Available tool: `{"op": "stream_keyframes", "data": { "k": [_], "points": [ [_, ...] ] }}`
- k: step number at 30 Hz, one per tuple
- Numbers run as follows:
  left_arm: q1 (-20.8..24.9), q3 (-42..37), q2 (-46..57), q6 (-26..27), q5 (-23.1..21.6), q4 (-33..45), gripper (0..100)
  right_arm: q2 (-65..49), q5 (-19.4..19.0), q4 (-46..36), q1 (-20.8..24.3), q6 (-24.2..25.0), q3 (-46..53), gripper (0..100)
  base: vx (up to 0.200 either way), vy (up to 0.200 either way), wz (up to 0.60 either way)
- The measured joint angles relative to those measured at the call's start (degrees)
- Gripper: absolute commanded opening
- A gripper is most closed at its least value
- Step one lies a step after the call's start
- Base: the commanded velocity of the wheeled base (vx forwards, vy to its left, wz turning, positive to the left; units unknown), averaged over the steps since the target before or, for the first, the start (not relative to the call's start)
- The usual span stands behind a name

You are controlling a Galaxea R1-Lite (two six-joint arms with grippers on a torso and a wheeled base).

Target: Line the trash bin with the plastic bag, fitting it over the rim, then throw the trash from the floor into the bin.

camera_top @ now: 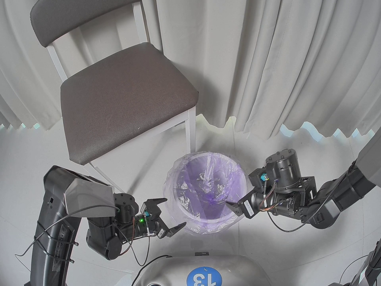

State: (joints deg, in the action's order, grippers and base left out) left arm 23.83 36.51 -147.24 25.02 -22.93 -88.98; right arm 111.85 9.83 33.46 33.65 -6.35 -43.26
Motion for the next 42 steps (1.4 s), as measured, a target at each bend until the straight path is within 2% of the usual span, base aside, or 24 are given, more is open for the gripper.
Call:
{"op": "stream_keyframes", "data": {
  "k": [6, 15, 18, 21, 25, 30, 38, 42],
  "points": [
    [2.57, 4.33, -1.58, -1.23, 4.90, 4.29, 100, -0.94, 0.00, 0.28, -4.90, 0.06, 1.15, 100, 0.000, 0.000, 0.00],
    [3.91, 15.88, -2.77, -1.29, 12.42, 19.35, 100, -0.72, -0.28, 4.96, -8.31, -0.68, 3.96, 100, 0.000, 0.000, 0.00],
    [3.62, 21.07, -2.96, -1.12, 14.53, 26.44, 100, 0.50, -0.59, 5.84, -9.75, -2.24, 4.27, 100, 0.000, 0.000, 0.00],
    [2.79, 24.41, -2.99, -0.85, 14.97, 32.21, 100, 2.23, -1.46, 6.52, -11.50, -5.99, 4.32, 100, 0.000, 0.000, 0.00],
    [1.44, 27.68, -2.71, -0.35, 12.45, 40.09, 100, 6.23, -6.30, 7.95, -14.91, -14.51, 3.91, 100, 0.000, 0.000, 0.00],
    [0.50, 29.22, -2.12, 0.13, 10.78, 42.62, 100, 12.54, -10.07, 10.65, -17.27, -18.16, 1.34, 100, 0.000, 0.000, 0.00],
    [-0.24, 26.08, -1.13, 0.55, 10.05, 38.92, 100, 20.35, -23.50, 13.25, -18.24, -22.60, -3.56, 100, 0.000, 0.000, 0.00],
    [-0.71, 23.43, -0.76, 0.63, 9.45, 35.45, 100, 22.03, -25.99, 13.01, -18.16, -23.92, -4.74, 100, 0.000, 0.000, 0.00]
  ]
}}
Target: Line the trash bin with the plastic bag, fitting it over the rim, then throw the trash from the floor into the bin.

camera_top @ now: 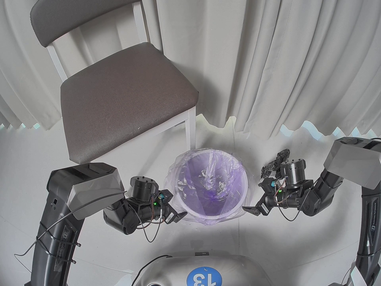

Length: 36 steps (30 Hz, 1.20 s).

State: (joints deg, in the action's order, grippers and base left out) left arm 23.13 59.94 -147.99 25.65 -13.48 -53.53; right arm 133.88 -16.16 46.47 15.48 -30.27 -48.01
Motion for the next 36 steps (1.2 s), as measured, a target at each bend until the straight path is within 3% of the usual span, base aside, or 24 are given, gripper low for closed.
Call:
{"op": "stream_keyframes", "data": {
  "k": [5, 10, 11, 16, 29, 36],
  "points": [
    [-0.39, -1.62, 0.22, 0.02, -0.79, -0.96, 100, 1.84, -1.16, 0.27, 0.48, -0.40, -1.72, 100, 0.000, 0.000, 0.00],
    [-0.63, -2.12, 0.33, 0.02, -0.91, -1.35, 100, 3.50, -5.27, 1.12, 0.67, -0.95, -3.50, 100, 0.000, 0.000, 0.00],
    [-0.65, -2.19, 0.34, 0.02, -0.96, -1.65, 100, 3.78, -5.86, 1.32, 0.63, -1.07, -3.91, 0, 0.000, 0.000, 0.00],
    [-0.65, -3.17, 0.39, -0.04, -1.16, -3.38, 100, 5.07, -7.92, 1.45, 0.45, -2.22, -5.16, 0, 0.000, 0.000, 0.00],
    [-0.65, -4.10, 0.39, -0.17, -1.51, -3.95, 100, 6.40, -8.06, 0.02, -1.10, -3.47, -6.45, 0, 0.000, 0.000, 0.00],
    [-0.63, -4.35, 0.39, -0.06, -1.46, -4.93, 100, 7.36, -7.80, -9.72, -2.17, -4.19, -12.04, 0, 0.000, 0.000, 0.00]
  ]
}}
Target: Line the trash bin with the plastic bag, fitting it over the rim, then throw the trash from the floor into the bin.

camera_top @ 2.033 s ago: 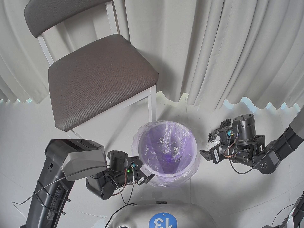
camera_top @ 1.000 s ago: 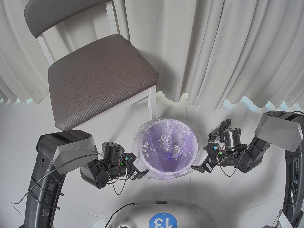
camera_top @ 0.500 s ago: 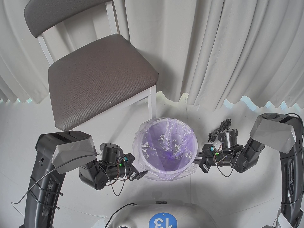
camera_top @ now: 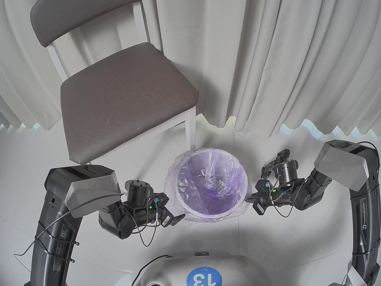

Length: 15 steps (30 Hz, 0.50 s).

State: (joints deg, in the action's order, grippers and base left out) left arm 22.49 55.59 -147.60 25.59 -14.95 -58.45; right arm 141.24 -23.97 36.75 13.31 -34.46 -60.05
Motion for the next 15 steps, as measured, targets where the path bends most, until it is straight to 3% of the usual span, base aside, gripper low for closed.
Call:
{"op": "stream_keyframes", "data": {
  "k": [6, 13, 14, 15],
  "points": [
    [0.33, -0.11, 0.00, 0.13, 0.09, -0.11, 100, 0.90, 1.55, -11.41, -0.91, -1.26, -6.07, 0, 0.000, 0.000, 0.00],
    [1.07, -0.18, 0.00, 0.22, 0.33, -0.15, 100, 1.45, 2.33, -16.46, -1.18, -5.14, -9.76, 0, 0.000, 0.000, 0.00],
    [1.12, -0.24, 0.00, 0.22, 0.37, -0.17, 100, 1.46, 2.40, -16.70, -1.18, -5.85, -10.01, 100, 0.000, 0.000, 0.00],
    [1.18, -0.49, 0.04, 0.24, 0.45, -0.15, 100, 1.51, 2.54, -16.84, -1.19, -6.60, -10.18, 100, 0.000, 0.000, 0.00]
  ]
}}
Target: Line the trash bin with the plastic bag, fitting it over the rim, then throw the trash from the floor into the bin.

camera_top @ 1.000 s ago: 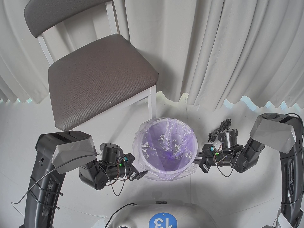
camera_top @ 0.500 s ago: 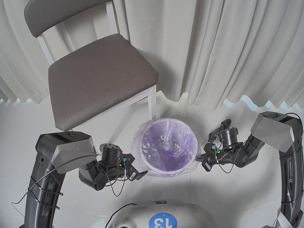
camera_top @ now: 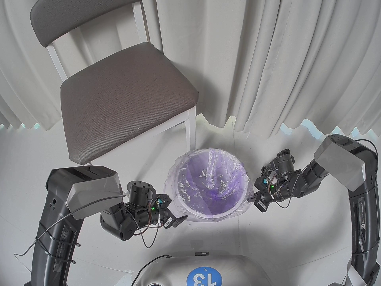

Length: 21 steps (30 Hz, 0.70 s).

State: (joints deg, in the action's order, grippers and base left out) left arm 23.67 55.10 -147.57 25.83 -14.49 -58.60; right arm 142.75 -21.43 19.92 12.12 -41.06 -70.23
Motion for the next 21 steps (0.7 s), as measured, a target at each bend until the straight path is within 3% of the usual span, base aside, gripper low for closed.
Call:
{"op": "stream_keyframes", "data": {
  "k": [7, 15, 16, 21],
  "points": [
    [-0.30, -0.72, 0.44, 0.05, 0.27, 1.37, 100, -0.30, 0.52, 0.79, 0.06, -2.49, 1.84, 100, 0.000, 0.000, 0.00],
    [-1.10, 2.65, 0.18, 0.35, -0.44, 2.99, 100, -5.07, 0.69, 6.90, -0.27, -3.00, 12.08, 100, 0.000, 0.000, 0.00],
    [-1.11, 2.94, 0.13, 0.38, -0.61, 3.15, 0, -5.68, 0.69, 7.52, -0.38, -3.06, 13.07, 100, 0.000, 0.000, 0.00],
    [-1.13, 4.02, -0.09, 0.46, -1.07, 4.52, 0, -8.46, 0.69, 11.12, -1.43, -4.21, 17.79, 100, 0.000, 0.000, 0.00]
  ]
}}
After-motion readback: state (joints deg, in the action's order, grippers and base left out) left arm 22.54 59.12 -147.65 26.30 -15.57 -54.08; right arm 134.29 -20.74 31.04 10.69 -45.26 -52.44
